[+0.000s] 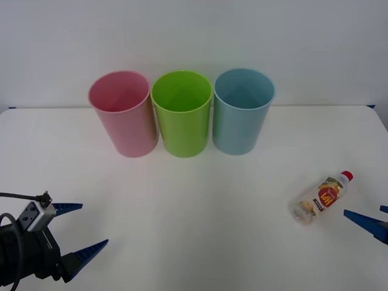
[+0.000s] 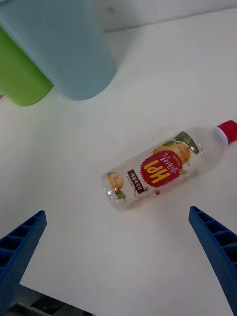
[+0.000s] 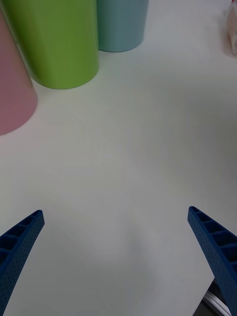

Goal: Put cans in the blue bin and PET bottles in the pink bin and trash in the green bin.

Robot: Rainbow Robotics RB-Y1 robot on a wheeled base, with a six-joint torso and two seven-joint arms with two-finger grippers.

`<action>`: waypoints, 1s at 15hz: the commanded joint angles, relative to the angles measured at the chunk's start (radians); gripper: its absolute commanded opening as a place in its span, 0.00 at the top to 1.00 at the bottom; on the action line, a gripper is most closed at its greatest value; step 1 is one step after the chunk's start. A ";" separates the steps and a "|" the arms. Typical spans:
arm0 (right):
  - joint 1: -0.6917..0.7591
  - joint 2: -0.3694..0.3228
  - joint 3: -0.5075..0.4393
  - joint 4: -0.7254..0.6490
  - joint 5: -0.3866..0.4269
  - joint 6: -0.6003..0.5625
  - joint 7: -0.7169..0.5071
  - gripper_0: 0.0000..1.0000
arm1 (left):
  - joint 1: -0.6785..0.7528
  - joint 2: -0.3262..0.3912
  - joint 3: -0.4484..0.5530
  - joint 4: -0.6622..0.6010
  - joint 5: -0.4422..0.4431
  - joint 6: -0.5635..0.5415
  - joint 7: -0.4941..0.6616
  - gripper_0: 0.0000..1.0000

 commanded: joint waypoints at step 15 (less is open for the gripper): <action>-0.215 0.215 0.067 0.090 0.450 0.002 -0.176 0.00 | 0.000 0.000 0.000 0.000 0.000 0.000 0.000 0.00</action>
